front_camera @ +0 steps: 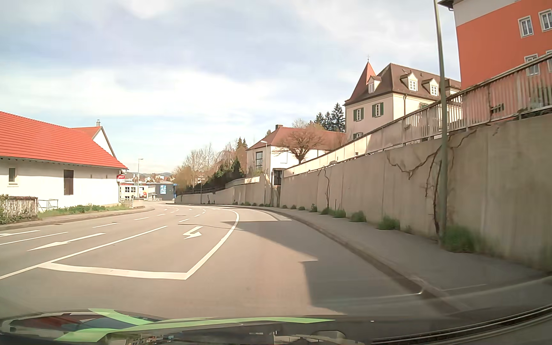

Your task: Follow the waypoints while adhering to traffic rules and regulations

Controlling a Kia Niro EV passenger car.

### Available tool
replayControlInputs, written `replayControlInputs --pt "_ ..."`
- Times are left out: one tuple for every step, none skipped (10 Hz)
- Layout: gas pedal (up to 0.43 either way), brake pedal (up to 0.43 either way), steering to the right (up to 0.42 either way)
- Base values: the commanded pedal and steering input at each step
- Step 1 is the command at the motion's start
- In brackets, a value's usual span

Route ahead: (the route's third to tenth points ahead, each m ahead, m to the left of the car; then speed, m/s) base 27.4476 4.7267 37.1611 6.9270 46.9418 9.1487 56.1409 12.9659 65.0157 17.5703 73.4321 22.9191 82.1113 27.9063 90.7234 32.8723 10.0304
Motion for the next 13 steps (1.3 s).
replayControlInputs --pt "0.059 0.000 -0.042" --pt "0.067 0.000 -0.039" --pt "0.079 0.000 -0.039" --pt "0.079 0.000 -0.039" --pt "0.079 0.000 -0.039" --pt "0.079 0.000 -0.039" --pt "0.039 0.000 -0.037" --pt "0.000 0.000 -0.034" --pt "0.000 0.000 -0.033" --pt "0.000 0.000 -0.033" --pt "0.000 0.000 -0.032" --pt "0.000 0.000 -0.033" --pt "0.000 0.000 -0.032"
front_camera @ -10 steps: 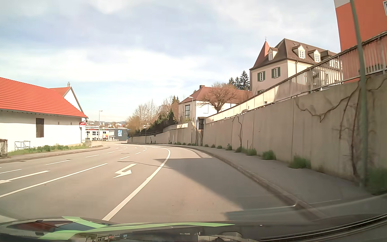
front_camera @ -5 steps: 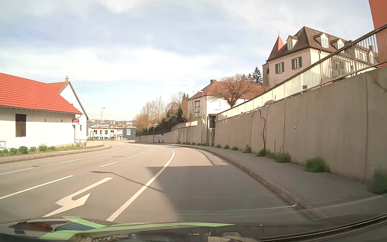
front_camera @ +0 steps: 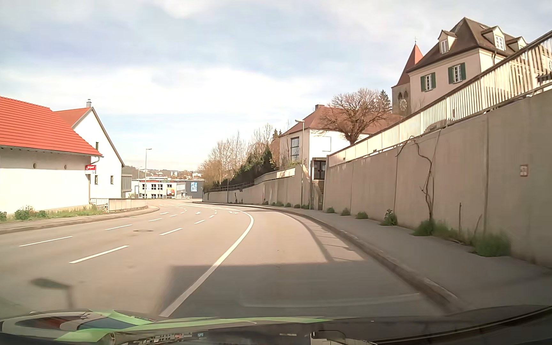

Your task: Follow the waypoints while adhering to traffic rules and regulations

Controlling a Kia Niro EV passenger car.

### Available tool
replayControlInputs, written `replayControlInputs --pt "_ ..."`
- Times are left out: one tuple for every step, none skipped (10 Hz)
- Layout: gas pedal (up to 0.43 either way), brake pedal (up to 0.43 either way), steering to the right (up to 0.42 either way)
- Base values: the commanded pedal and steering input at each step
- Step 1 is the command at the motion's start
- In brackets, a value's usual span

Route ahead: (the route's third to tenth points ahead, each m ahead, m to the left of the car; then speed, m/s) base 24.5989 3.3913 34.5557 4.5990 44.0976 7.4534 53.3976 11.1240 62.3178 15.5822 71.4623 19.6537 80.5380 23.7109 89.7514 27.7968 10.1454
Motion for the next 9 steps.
replayControlInputs --pt "0.008 0.000 -0.031" --pt "0.008 0.000 -0.031" --pt "0.020 0.000 -0.030" --pt "0.047 0.000 -0.030" --pt "0.047 0.000 -0.030" --pt "0.067 0.000 -0.030" --pt "0.067 0.000 -0.030" --pt "0.067 0.000 -0.030" --pt "0.067 0.000 -0.030"
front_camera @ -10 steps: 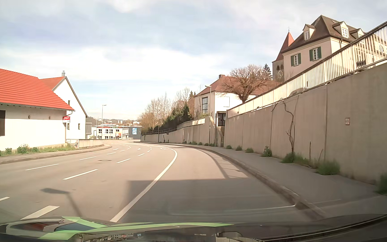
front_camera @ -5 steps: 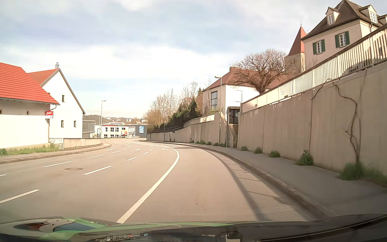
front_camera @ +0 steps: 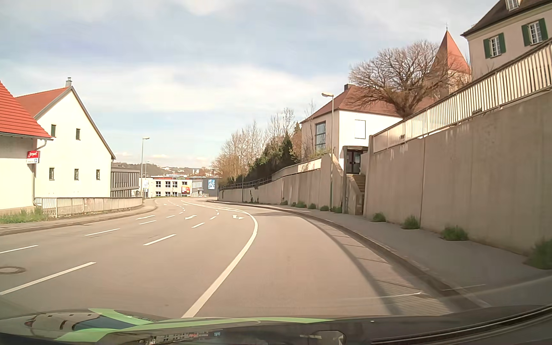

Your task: Follow the waypoints while adhering to traffic rules and regulations

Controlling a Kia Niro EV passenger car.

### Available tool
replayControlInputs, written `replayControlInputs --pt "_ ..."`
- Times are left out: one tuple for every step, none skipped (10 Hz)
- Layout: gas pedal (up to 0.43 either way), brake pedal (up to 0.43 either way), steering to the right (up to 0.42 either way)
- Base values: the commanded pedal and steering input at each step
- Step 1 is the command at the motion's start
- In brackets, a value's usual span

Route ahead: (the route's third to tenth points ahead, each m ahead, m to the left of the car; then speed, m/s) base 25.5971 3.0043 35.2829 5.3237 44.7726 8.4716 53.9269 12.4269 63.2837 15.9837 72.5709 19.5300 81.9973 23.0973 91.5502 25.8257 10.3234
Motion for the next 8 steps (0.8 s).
replayControlInputs --pt "0.067 0.000 -0.030" --pt "0.067 0.000 -0.030" --pt "0.059 0.000 -0.030" --pt "0.059 0.000 -0.030" --pt "0.059 0.000 -0.030" --pt "0.059 0.000 -0.030" --pt "0.059 0.000 -0.030" --pt "0.059 0.000 -0.030"
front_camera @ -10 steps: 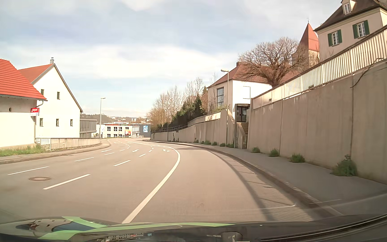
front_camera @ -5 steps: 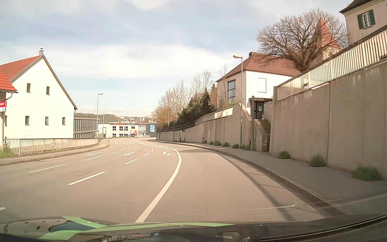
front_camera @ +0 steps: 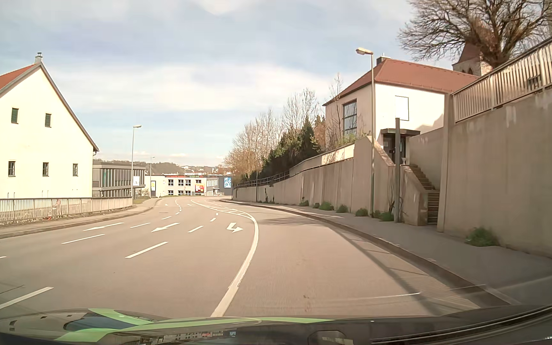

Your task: Follow the waypoints while adhering to traffic rules and regulations

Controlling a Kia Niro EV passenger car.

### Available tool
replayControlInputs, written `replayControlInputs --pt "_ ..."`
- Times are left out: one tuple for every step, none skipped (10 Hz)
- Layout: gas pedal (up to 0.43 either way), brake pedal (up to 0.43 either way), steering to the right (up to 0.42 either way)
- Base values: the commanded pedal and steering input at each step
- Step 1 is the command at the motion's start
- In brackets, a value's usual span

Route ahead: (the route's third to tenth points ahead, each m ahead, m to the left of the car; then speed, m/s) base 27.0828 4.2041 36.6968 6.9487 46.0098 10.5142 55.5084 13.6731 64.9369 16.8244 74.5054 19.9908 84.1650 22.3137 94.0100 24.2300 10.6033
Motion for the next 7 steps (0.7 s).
replayControlInputs --pt "0.059 0.000 -0.030" --pt "0.059 0.000 -0.030" --pt "0.059 0.000 -0.030" --pt "0.047 0.000 -0.030" --pt "0.047 0.000 -0.030" --pt "0.047 0.000 -0.030" --pt "0.047 0.000 -0.030"
